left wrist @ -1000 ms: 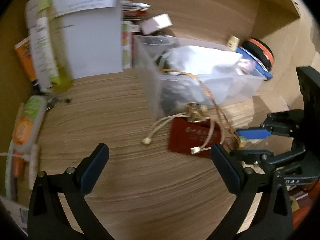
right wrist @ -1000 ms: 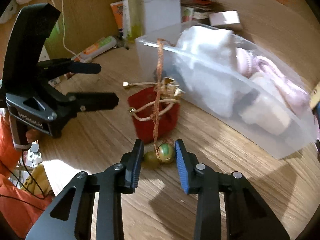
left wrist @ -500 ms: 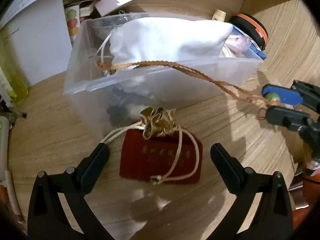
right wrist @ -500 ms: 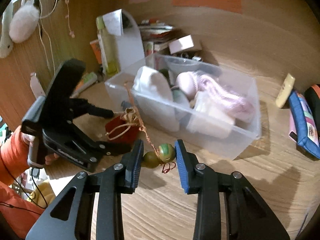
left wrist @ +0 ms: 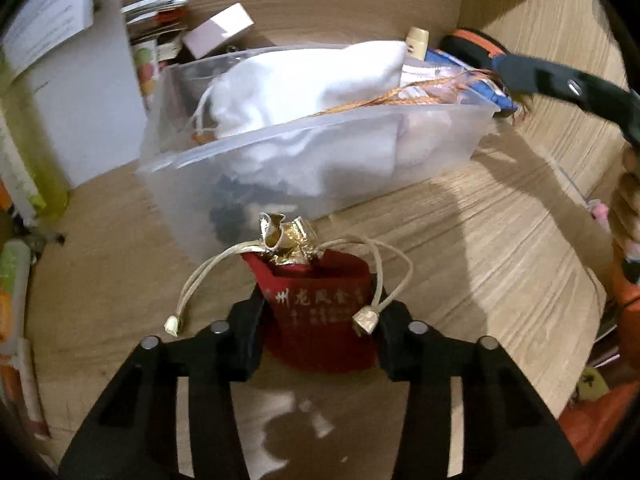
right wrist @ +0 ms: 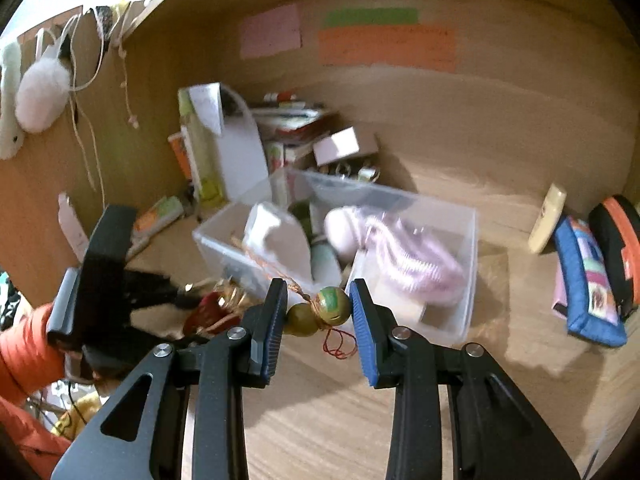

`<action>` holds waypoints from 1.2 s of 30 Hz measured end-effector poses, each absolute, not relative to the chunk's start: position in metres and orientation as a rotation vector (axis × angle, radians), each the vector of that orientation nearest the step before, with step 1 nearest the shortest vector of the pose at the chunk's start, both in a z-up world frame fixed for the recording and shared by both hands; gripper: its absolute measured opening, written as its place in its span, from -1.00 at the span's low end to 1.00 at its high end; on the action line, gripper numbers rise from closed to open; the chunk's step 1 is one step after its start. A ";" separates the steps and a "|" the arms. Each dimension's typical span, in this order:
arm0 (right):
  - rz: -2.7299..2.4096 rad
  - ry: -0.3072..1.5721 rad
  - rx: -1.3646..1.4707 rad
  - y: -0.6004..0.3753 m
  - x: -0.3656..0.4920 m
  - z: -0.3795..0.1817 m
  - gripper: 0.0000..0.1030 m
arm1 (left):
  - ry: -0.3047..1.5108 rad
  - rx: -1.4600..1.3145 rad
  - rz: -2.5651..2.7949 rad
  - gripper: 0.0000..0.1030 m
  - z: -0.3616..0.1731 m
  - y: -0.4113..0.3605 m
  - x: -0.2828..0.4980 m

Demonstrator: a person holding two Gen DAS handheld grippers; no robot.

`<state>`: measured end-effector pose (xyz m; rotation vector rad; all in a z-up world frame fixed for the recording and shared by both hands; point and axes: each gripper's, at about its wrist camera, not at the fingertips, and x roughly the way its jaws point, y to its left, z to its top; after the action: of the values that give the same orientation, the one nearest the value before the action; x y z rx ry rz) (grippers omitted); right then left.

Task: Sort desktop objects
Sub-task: 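Grasp the red velvet pouch with the left gripper while right carries the bead charm to the bin, then carry the red pouch over the bin and open the left gripper while right releases the beads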

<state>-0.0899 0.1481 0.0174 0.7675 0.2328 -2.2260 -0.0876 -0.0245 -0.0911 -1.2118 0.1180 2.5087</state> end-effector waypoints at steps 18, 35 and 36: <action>-2.281 0.230 0.771 0.125 -0.137 0.025 -0.51 | -0.050 -0.912 2.676 -0.19 -0.014 -0.067 -0.068; -2.282 0.099 0.819 0.144 -0.149 0.006 -0.23 | -0.059 -0.882 2.658 -0.17 0.009 -0.036 -0.141; -2.285 0.101 0.810 0.144 -0.147 0.007 -0.17 | -0.051 -0.878 2.658 -0.17 0.011 -0.033 -0.144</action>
<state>-0.1475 0.1436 0.0073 0.8101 0.1011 -2.2855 -0.1442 -0.0329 0.0107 -0.8781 -0.0514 2.6579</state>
